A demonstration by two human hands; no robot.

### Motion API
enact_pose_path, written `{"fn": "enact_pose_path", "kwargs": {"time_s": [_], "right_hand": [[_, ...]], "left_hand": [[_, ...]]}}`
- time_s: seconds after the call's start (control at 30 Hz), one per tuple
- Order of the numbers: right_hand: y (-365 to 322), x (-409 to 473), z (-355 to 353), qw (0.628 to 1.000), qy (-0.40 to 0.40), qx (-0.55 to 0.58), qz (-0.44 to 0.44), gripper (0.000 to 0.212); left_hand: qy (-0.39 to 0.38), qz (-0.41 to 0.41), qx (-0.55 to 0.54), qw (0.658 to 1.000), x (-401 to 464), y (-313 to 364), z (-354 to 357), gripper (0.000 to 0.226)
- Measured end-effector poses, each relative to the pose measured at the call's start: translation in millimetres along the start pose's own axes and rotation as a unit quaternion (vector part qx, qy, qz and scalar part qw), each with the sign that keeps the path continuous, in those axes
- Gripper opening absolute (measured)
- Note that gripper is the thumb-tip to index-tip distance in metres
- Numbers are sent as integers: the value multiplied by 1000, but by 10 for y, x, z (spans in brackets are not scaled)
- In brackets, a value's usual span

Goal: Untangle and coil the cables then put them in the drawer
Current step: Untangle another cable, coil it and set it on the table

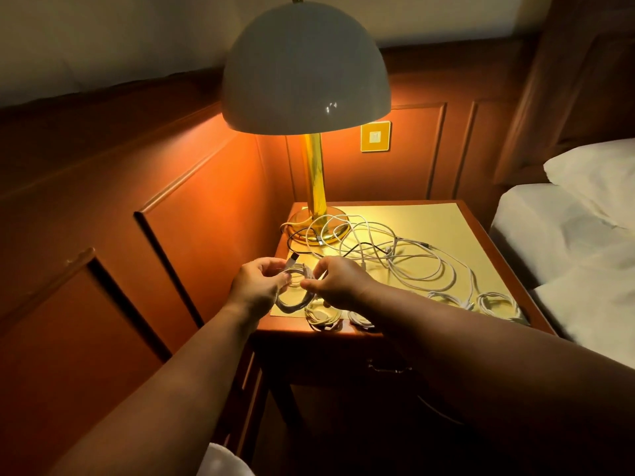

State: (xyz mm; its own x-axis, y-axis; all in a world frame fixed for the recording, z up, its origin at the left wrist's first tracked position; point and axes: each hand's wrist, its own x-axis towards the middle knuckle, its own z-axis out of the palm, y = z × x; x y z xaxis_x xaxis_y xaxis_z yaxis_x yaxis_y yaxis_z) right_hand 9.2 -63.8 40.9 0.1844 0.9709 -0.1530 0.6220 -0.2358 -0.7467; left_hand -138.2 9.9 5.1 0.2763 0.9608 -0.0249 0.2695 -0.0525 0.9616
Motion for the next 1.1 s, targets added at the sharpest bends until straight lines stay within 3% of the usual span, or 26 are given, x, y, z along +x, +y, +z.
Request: {"fn": "enact_pose_path", "kwargs": {"time_s": [0.13, 0.23, 0.43, 0.6, 0.7, 0.83, 1.0, 1.1], "right_hand": [[38, 100, 76, 999, -12, -52, 11, 26], [123, 167, 109, 995, -16, -97, 12, 23], [357, 252, 118, 986, 3, -167, 10, 23], [583, 292, -48, 981, 37, -190, 14, 17], [742, 315, -216, 976, 65, -205, 28, 10], [934, 380, -442, 974, 107, -191, 53, 10], [1058, 424, -638, 971, 149, -178, 63, 9], [1111, 444, -664, 972, 146, -176, 63, 10]], "left_hand": [[30, -11, 94, 995, 181, -273, -111, 15], [37, 6, 239, 970, 290, -481, -178, 13], [5, 42, 371, 928, 371, -637, -110, 24], [-12, 27, 414, 910, 489, -690, -43, 23], [-11, 14, 380, 925, 507, -647, -46, 23], [11, 78, 367, 927, 558, -496, 85, 25], [-77, 148, 351, 921, 585, -175, 557, 11], [-90, 158, 348, 919, 671, -38, 852, 13]]}}
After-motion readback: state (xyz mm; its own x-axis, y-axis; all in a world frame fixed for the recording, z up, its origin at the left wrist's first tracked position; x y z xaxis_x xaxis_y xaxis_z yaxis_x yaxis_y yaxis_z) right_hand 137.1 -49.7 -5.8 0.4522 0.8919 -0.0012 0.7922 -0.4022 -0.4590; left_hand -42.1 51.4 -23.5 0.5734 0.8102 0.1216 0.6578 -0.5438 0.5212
